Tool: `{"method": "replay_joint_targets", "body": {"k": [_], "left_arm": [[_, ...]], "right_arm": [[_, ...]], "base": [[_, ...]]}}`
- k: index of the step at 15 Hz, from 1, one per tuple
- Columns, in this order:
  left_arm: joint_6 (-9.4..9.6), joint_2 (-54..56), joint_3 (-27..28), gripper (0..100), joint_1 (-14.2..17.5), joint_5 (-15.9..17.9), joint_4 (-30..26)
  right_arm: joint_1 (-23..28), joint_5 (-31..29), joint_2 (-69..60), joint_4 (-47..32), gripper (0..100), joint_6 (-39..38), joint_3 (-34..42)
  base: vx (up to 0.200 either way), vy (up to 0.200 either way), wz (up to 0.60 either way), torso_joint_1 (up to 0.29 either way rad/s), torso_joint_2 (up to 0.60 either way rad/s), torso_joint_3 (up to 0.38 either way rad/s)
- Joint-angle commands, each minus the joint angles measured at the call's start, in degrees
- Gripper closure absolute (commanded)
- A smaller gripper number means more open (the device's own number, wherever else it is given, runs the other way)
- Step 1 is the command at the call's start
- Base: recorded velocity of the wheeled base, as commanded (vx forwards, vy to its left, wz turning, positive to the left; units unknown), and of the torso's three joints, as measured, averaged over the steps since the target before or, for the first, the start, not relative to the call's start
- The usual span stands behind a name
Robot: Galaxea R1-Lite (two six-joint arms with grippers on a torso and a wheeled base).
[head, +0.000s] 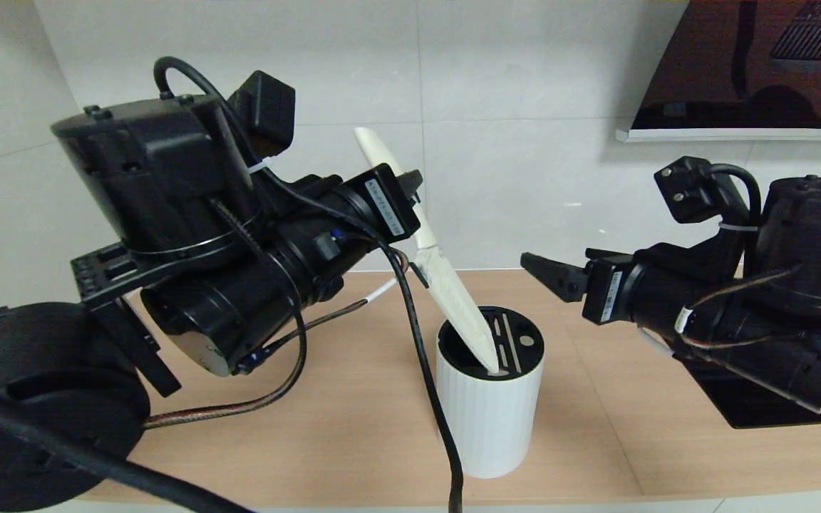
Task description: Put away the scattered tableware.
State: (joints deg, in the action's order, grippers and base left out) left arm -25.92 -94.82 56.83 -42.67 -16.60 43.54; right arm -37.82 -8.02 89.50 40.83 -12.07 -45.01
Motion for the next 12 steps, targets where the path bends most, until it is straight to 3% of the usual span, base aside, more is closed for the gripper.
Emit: {"method": "replay_joint_targets", "body": {"k": [1,3,5,6,9,12], "left_arm": [[3.51,0.4,5.9,100,-4.4,-6.2,-4.1],[6.76,0.1,7.8,100,-6.9,-10.7,-8.9],[9.22,-1.4,10.1,100,-7.6,-12.9,-9.0],[12.03,-3.2,11.9,100,-7.6,-15.7,-8.8],[16.78,-8.0,13.1,100,-8.6,-25.1,-5.8],[22.4,-10.3,12.0,100,-10.7,-30.2,-0.8]], "right_arm": [[9.5,4.2,-0.1,-0.2,0,-0.1,-0.3],[10.9,5.3,0.1,-0.3,0,-0.1,-0.2],[11.2,5.3,0.4,-0.3,0,-0.1,0.0],[11.2,5.2,0.8,-0.3,0,-0.1,0.1],[11.2,5.1,0.8,-0.3,0,-0.1,0.1],[11.2,5.1,1.4,-0.3,0,-0.1,0.3]], "base": [[0.0,0.0,0.0,0.0,0.0,0.0],[0.0,0.0,0.0,0.0,0.0,0.0],[0.0,0.0,0.0,0.0,0.0,0.0],[0.0,0.0,0.0,0.0,0.0,0.0],[0.0,0.0,0.0,0.0,0.0,0.0],[0.0,0.0,0.0,0.0,0.0,0.0]]}}
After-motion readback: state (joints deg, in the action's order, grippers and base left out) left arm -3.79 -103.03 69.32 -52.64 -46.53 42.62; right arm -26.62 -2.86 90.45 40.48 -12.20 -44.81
